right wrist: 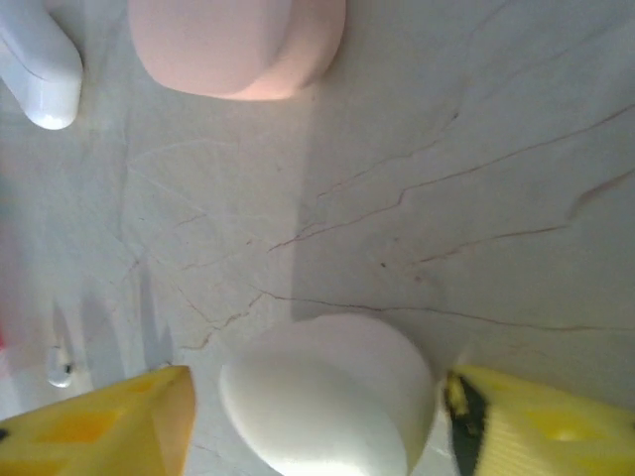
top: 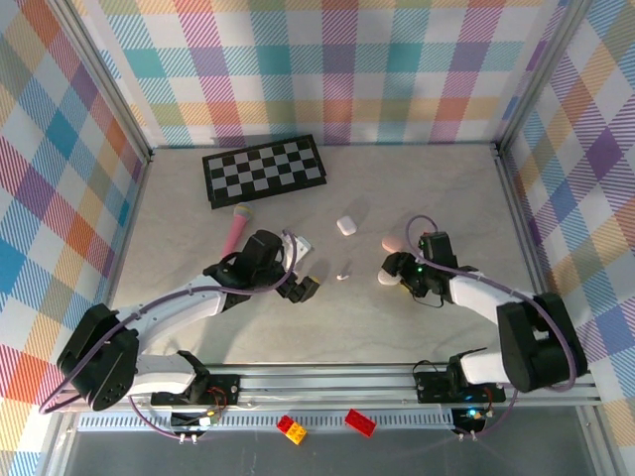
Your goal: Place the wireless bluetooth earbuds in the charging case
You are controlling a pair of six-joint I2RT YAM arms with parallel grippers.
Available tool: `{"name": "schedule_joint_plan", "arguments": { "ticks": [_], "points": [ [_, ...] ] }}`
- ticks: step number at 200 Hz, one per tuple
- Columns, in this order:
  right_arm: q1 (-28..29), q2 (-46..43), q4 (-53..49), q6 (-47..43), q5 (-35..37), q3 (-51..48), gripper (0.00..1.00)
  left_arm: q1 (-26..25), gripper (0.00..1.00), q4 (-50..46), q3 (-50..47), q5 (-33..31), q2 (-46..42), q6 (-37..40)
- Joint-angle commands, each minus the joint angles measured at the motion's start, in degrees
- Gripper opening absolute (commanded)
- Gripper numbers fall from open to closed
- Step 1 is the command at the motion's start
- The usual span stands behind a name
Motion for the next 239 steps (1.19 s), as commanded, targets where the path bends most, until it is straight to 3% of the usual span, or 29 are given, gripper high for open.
{"name": "schedule_joint_plan", "arguments": {
  "ticks": [1, 45, 58, 66, 146, 239],
  "points": [
    [-0.6, -4.4, -10.0, -6.4, 7.0, 3.5, 0.75, -1.5, 1.00, -9.8, 4.0, -3.0, 1.8, -4.1],
    [-0.6, -11.0, -17.9, -11.3, 12.5, 6.9, 0.77, -3.9, 1.00, -19.8, 11.5, -6.4, 9.6, -4.1],
    [-0.6, -12.1, -18.6, -11.8, 12.4, 7.3, 0.77, -4.5, 0.83, -20.9, 13.5, -7.9, 12.1, -5.9],
    [-0.6, -12.6, -18.9, -11.9, 12.3, 7.4, 0.77, -4.5, 0.79, -21.1, 14.5, -7.8, 13.6, -6.8],
    [-0.6, -13.9, -20.1, -12.6, 10.8, 7.6, 0.76, -6.7, 0.78, -24.2, 21.2, -8.2, 24.0, -4.0],
    [-0.6, -14.7, -20.3, -12.7, 10.5, 8.0, 0.75, -6.8, 0.66, -19.1, 20.8, -9.3, 29.0, -3.0]
  ]
}}
